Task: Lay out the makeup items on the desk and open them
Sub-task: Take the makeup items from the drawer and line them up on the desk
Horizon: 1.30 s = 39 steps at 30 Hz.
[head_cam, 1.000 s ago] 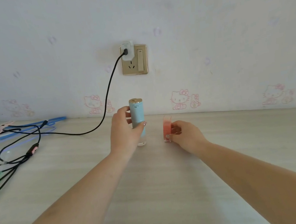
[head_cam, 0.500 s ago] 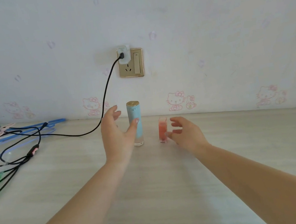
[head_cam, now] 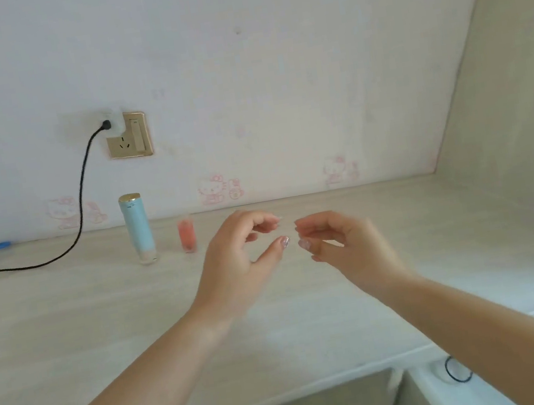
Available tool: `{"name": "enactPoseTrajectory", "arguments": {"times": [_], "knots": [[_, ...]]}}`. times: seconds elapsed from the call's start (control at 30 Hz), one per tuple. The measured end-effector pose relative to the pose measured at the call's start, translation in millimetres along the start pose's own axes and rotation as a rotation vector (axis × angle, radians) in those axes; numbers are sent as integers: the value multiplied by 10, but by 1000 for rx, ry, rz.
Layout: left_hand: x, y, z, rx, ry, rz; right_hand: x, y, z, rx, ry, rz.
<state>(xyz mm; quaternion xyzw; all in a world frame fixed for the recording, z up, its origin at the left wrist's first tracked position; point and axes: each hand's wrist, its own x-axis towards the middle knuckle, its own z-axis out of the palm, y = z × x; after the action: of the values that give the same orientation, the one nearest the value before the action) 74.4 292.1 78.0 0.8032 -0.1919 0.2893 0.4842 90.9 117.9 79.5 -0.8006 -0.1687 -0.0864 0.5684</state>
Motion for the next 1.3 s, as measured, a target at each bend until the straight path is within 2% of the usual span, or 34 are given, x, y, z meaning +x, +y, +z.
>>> {"name": "enactPoseTrajectory", "arguments": {"times": [0.1, 0.3, 0.57, 0.73, 0.83, 0.97, 1.1, 1.3], "knots": [[-170, 334, 457, -68, -130, 73, -471, 52, -528, -95, 69, 29], [-501, 886, 1344, -202, -353, 100, -1299, 199, -1472, -229, 207, 124], [-976, 1213, 2181, -213, -600, 125, -2136, 610, -2288, -413, 267, 261], [-1169, 1112, 2598, -68, -799, 10, -2368, 1063, -2421, -616, 79, 381], [-1259, 942, 2801, 86, -936, -93, -2427, 1298, -2451, -742, -169, 454], [-1376, 721, 3019, 241, -1102, -264, -2397, 1496, -2446, -880, -431, 450], [-1448, 625, 3194, 363, -1185, -298, -2283, 1669, -2408, -1115, -661, 362], [-1477, 661, 3472, 493, -1201, -268, -2108, 1890, -2375, -1228, -830, 260]]}}
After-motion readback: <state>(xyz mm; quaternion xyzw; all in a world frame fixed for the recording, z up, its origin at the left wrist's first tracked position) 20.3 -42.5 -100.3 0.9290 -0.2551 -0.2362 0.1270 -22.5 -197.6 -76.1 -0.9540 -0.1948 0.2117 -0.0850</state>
